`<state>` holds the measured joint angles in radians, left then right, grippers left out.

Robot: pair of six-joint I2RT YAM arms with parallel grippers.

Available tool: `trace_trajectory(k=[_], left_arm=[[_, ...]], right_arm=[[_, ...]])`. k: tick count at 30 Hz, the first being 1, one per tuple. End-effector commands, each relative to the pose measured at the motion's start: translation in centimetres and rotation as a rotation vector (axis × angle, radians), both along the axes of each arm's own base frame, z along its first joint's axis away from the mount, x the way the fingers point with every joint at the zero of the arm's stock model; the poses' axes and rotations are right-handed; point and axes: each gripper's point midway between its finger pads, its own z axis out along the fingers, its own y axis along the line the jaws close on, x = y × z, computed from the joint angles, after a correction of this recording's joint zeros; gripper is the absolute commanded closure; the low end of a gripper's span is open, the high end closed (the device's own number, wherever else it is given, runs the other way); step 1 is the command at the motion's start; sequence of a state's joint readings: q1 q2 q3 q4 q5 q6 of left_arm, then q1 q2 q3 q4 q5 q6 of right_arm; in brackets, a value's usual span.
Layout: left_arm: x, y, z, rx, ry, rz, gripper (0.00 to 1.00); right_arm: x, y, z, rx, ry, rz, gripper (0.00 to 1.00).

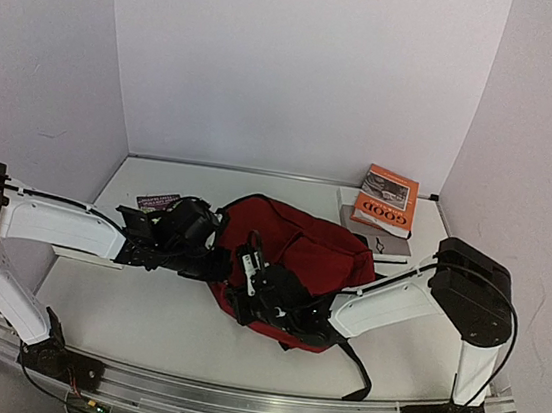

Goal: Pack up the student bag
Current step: Unzip the student bag at the center of the board.

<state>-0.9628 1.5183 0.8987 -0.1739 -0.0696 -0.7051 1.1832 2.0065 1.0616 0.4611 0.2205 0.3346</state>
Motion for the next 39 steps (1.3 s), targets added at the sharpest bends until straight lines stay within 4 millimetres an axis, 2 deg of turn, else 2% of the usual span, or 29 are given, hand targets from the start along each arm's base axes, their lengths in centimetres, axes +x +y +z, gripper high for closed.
trace_trajectory(k=[1,3,4,8,16,21,25,28,32,36,38,39], left_arm=[[0.6,-0.4,3.4,-0.098,-0.058,0.015,1.0],[0.7,0.3,3.7,-0.09,-0.07,0.035,1.0],[0.9,0.7,3.8,-0.086,-0.075,0.049,1.0],[1.7,2.9,4.3,-0.085,-0.088,0.106,1.0],[4.5,7.0,5.0,-0.1,-0.092,0.202,1.0],[6.8,11.5,3.7,-0.081,-0.07,0.326,1.0],[8.0,14.5,2.0,-0.116,-0.02,0.403,1.0],[8.2,14.5,1.1,-0.149,0.027,0.401,1.0],[7.8,12.7,1.4,-0.231,0.037,0.315,1.0],[6.9,10.9,2.6,-0.321,0.015,0.202,1.0],[6.2,10.3,2.7,-0.343,0.025,0.153,1.0],[5.7,10.0,2.7,-0.353,0.034,0.125,0.98]], right_arm=[[1.3,0.0,1.2,0.008,-0.06,-0.06,0.83],[1.2,-0.6,1.5,0.018,-0.06,-0.071,0.98],[1.0,-1.1,1.4,0.015,-0.057,-0.076,1.0],[-0.1,-3.3,1.8,0.027,-0.036,-0.097,1.0],[-3.7,-7.8,0.5,-0.018,0.045,-0.133,1.0],[-4.9,-11.0,0.5,-0.008,0.099,-0.209,1.0],[-5.6,-13.1,1.8,0.063,0.13,-0.248,1.0],[-5.8,-14.3,3.1,0.109,0.128,-0.258,1.0],[-6.1,-14.7,5.0,0.154,0.118,-0.239,1.0],[-6.2,-13.7,6.5,0.15,0.108,-0.203,0.81],[-6.0,-12.9,7.5,0.148,0.097,-0.186,0.62],[-6.0,-12.6,8.0,0.148,0.092,-0.178,0.56]])
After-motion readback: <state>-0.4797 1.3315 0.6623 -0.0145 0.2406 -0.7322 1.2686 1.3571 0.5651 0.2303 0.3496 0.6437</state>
